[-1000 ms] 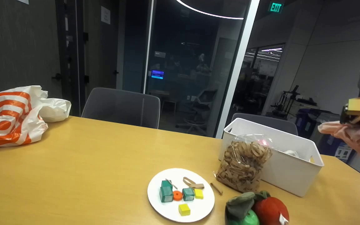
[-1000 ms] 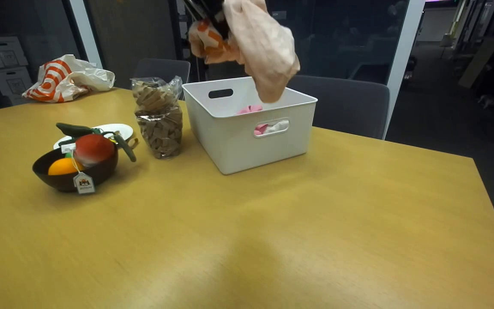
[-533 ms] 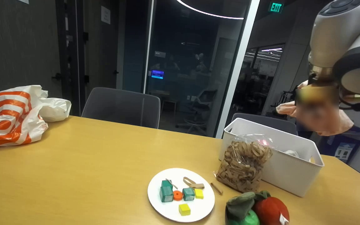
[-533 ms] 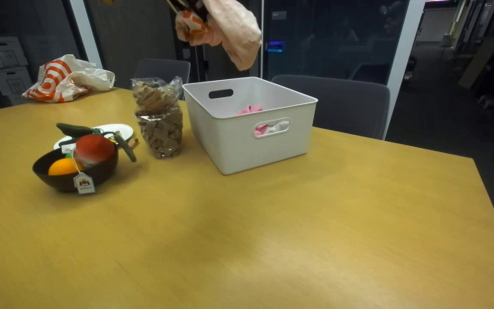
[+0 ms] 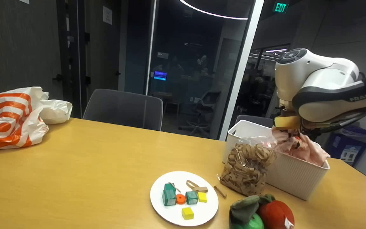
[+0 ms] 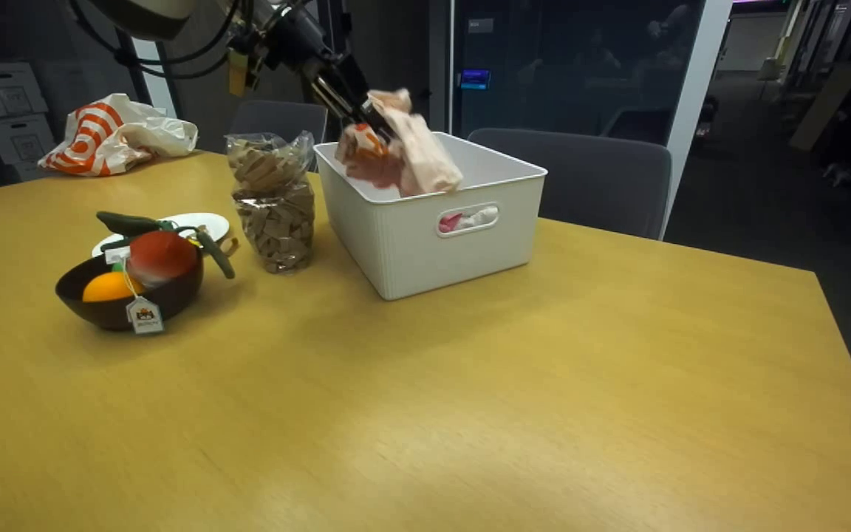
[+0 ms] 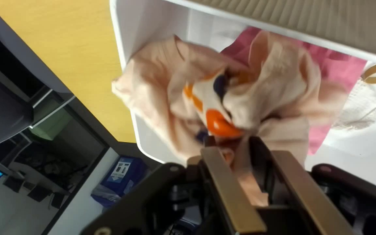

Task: Fold the shirt then put it inside the basket

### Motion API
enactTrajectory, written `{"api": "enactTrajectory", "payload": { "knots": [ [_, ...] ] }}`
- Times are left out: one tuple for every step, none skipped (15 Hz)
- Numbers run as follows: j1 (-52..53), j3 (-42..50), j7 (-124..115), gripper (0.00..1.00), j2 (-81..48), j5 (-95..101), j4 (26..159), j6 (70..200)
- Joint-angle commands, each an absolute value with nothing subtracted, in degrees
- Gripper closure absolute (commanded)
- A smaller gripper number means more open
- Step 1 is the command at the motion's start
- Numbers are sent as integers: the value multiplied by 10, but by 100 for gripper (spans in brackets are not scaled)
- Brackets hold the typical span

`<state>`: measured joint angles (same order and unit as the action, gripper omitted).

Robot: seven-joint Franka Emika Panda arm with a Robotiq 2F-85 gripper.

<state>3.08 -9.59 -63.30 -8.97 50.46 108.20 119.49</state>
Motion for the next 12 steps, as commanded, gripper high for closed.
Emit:
{"api": "enactTrajectory", "payload": {
  "knots": [
    [40,-76,-537,38,-68,444,1072,1198],
    [36,-75,-495,30,-49,404,1081,1197],
    [36,-73,-455,23,-31,364,1086,1186],
    [35,-71,-409,15,-10,319,1093,1169],
    [37,-71,-366,8,8,271,1096,1143],
    [38,-68,-323,2,35,228,1102,1116],
    [38,-65,-283,0,57,189,1102,1077],
    [38,-63,-250,0,77,156,1099,1032],
    [36,-61,-221,0,98,125,1097,986],
    [34,-56,-190,0,118,98,1095,943],
    [33,-52,-163,0,139,74,1095,901],
    [32,-46,-137,0,155,55,1092,857]
  ]
}}
